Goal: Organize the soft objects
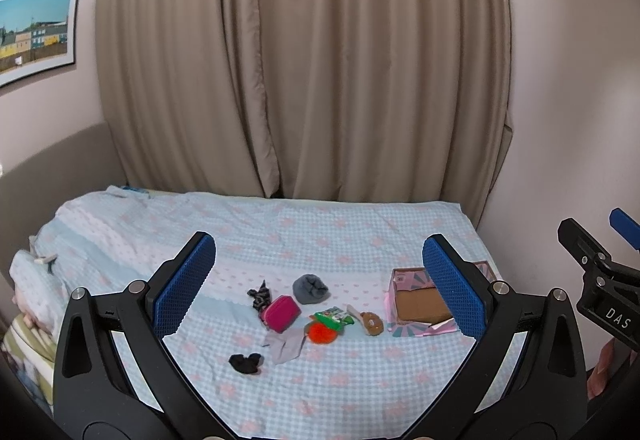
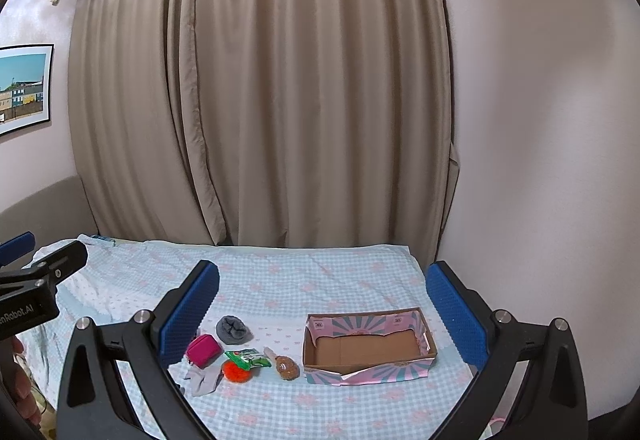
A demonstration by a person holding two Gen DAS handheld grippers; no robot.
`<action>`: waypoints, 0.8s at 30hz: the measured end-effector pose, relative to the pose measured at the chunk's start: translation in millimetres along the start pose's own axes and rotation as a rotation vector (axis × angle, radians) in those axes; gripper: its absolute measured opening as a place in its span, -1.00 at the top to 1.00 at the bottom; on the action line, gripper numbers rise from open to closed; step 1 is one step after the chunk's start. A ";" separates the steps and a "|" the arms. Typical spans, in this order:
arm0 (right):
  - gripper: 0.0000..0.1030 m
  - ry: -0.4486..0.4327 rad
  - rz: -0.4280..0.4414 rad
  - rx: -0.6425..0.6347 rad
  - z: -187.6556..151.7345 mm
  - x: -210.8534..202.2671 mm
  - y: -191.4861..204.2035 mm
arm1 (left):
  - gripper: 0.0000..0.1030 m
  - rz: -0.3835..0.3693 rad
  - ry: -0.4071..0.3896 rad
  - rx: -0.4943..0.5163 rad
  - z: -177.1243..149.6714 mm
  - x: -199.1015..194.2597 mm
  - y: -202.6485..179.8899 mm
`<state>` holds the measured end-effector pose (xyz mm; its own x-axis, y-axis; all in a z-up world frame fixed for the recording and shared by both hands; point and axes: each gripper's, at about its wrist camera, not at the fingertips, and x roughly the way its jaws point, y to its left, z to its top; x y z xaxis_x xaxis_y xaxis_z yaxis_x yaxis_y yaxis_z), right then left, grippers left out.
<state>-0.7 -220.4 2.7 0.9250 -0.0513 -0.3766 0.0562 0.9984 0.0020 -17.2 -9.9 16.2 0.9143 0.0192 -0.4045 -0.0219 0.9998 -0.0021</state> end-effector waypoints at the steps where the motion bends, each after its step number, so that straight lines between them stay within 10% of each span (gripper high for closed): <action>1: -1.00 0.000 0.000 -0.001 -0.4 0.9 0.1 | -1.00 0.000 0.000 0.001 -0.1 0.3 0.2; 24: -1.00 0.023 0.046 -0.019 -3.5 15.3 10.0 | -1.00 0.007 0.051 -0.058 -14.7 13.3 31.7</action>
<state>12.8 -211.1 -6.3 0.9174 -0.0046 -0.3979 0.0061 1.0000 0.0024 -11.6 21.9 -2.7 0.8925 0.0246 -0.4504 -0.0533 0.9973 -0.0511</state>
